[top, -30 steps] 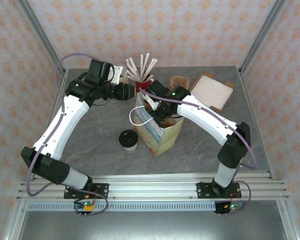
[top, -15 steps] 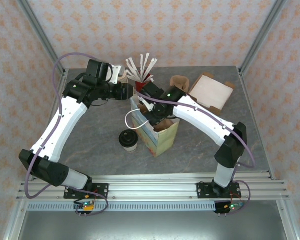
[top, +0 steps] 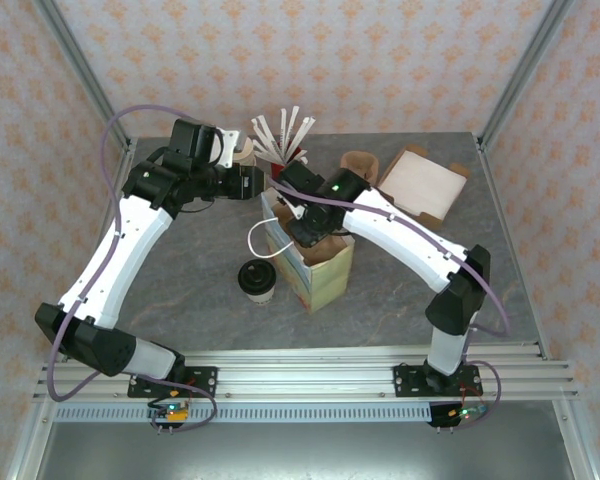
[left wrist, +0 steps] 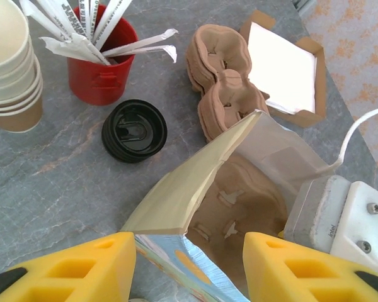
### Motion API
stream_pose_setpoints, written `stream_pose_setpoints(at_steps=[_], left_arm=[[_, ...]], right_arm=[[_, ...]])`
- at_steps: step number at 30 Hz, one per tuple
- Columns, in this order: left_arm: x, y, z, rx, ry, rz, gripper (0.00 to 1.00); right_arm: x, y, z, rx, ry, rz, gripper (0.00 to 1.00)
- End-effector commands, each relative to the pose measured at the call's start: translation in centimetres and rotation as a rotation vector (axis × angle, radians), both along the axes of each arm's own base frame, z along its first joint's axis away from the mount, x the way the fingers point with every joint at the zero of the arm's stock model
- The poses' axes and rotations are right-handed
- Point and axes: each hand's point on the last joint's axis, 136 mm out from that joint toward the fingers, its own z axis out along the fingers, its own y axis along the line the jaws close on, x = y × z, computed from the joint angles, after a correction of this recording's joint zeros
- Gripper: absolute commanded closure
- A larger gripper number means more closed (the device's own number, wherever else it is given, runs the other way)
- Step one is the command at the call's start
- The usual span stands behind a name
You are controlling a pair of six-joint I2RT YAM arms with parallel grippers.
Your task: Pack the takeout coffee
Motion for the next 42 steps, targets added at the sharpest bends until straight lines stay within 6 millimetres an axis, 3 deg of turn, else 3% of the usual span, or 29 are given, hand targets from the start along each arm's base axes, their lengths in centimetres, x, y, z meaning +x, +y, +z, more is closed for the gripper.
stream_pose_setpoints(at_steps=[1, 22, 42], left_arm=[[-0.5, 1.0, 0.4, 0.024, -0.021, 0.023, 0.50], [-1.0, 1.5, 0.2, 0.039, -0.024, 0.037, 0.50], [-1.5, 1.7, 0.6, 0.035, -0.032, 0.040, 0.50]], right_arm=[[0.1, -0.5, -0.3, -0.039, -0.001, -0.039, 0.69], [0.7, -0.1, -4.1, -0.098, 0.038, -0.059, 0.69], [1.5, -0.1, -9.7, -0.049, 0.117, -0.090, 0.69]])
